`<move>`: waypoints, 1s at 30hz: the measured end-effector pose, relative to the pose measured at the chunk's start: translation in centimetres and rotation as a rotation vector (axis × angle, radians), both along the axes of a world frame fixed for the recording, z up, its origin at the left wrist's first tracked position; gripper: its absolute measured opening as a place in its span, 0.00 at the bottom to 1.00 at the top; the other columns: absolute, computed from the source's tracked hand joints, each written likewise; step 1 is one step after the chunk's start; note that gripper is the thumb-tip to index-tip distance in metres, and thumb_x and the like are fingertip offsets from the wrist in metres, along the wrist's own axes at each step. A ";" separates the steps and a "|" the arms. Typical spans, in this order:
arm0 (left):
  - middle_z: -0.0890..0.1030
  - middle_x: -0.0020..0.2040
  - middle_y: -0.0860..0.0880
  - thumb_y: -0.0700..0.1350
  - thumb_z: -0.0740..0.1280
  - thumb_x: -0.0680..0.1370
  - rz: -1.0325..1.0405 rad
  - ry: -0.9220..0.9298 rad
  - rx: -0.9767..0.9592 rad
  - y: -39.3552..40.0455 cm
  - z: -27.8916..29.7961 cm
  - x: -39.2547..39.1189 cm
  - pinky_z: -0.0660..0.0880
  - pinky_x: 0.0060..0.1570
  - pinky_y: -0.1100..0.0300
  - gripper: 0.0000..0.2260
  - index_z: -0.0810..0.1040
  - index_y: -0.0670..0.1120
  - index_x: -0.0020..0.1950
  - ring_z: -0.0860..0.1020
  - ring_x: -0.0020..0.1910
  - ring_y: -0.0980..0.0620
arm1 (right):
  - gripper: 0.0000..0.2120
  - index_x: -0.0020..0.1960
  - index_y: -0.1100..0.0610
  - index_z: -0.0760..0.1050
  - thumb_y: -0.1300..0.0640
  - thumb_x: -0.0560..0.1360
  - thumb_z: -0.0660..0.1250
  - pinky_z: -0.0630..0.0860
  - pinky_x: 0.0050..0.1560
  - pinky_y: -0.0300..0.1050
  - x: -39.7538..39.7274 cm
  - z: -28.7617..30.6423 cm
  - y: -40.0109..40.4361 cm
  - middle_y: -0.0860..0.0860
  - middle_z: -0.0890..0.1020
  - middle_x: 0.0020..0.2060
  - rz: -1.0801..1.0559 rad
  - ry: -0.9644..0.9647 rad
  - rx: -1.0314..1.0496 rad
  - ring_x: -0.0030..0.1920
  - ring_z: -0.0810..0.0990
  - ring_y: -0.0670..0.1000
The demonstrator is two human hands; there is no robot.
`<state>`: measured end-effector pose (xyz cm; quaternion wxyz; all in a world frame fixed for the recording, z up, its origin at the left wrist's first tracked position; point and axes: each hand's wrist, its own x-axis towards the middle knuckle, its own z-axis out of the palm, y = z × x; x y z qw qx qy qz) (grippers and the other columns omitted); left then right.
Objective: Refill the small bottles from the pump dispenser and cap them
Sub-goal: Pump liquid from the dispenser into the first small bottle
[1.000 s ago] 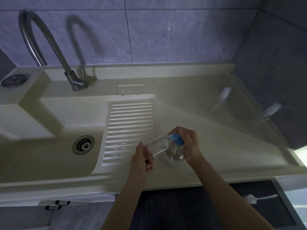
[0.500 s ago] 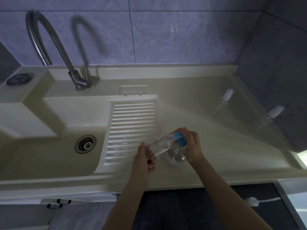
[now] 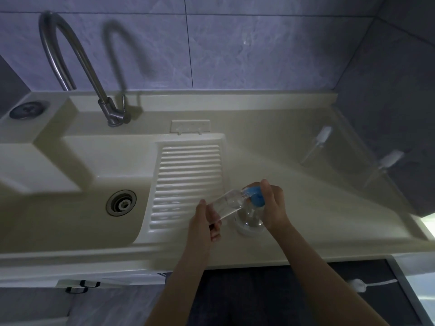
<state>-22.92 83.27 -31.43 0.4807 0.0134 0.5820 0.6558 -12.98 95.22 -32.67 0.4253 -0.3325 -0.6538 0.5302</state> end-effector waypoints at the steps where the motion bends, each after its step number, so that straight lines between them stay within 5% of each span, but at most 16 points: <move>1: 0.68 0.22 0.48 0.51 0.53 0.82 0.004 -0.007 -0.001 0.0 0.1 -0.1 0.57 0.22 0.67 0.22 0.68 0.44 0.30 0.61 0.18 0.56 | 0.32 0.31 0.48 0.82 0.24 0.69 0.55 0.69 0.32 0.56 0.0 0.0 0.0 0.70 0.76 0.29 -0.003 -0.005 0.002 0.30 0.74 0.68; 5: 0.68 0.22 0.48 0.51 0.53 0.82 0.013 -0.019 -0.003 0.1 0.1 0.0 0.57 0.21 0.68 0.22 0.67 0.44 0.30 0.61 0.17 0.56 | 0.32 0.31 0.50 0.81 0.25 0.70 0.55 0.66 0.31 0.48 0.2 0.1 -0.1 0.70 0.74 0.27 0.004 -0.005 0.010 0.27 0.71 0.64; 11: 0.68 0.21 0.49 0.52 0.53 0.82 0.018 -0.014 -0.009 0.0 0.0 0.1 0.57 0.20 0.67 0.23 0.67 0.44 0.29 0.61 0.17 0.56 | 0.22 0.31 0.55 0.79 0.46 0.74 0.54 0.69 0.33 0.62 -0.1 0.0 0.0 0.69 0.74 0.29 0.031 0.032 0.011 0.30 0.72 0.68; 14: 0.68 0.22 0.49 0.51 0.53 0.82 0.021 -0.014 -0.017 -0.1 -0.4 -0.1 0.57 0.21 0.67 0.23 0.67 0.43 0.30 0.60 0.17 0.56 | 0.20 0.31 0.49 0.79 0.49 0.74 0.54 0.69 0.33 0.62 -0.2 -0.1 0.0 0.66 0.76 0.29 0.044 0.030 0.034 0.30 0.72 0.66; 21: 0.67 0.22 0.48 0.52 0.53 0.82 0.016 -0.029 -0.006 0.0 -0.2 0.1 0.57 0.21 0.66 0.22 0.66 0.43 0.31 0.60 0.18 0.56 | 0.30 0.32 0.45 0.81 0.26 0.72 0.51 0.73 0.36 0.58 0.0 -0.5 0.0 0.64 0.79 0.30 -0.011 -0.024 0.032 0.33 0.77 0.66; 26: 0.68 0.22 0.49 0.52 0.53 0.82 0.013 -0.012 -0.006 -0.1 -0.2 -0.1 0.57 0.22 0.66 0.22 0.66 0.43 0.31 0.61 0.18 0.56 | 0.34 0.33 0.49 0.79 0.24 0.70 0.50 0.73 0.37 0.59 0.0 -0.5 0.0 0.60 0.81 0.30 -0.017 -0.042 0.053 0.33 0.78 0.64; 30: 0.68 0.22 0.48 0.52 0.53 0.82 0.006 -0.013 -0.005 -0.1 -0.2 -0.1 0.57 0.21 0.67 0.23 0.67 0.42 0.31 0.61 0.18 0.56 | 0.40 0.32 0.61 0.79 0.25 0.71 0.52 0.71 0.36 0.60 0.0 -0.9 0.1 0.67 0.77 0.29 -0.035 -0.057 0.019 0.32 0.75 0.66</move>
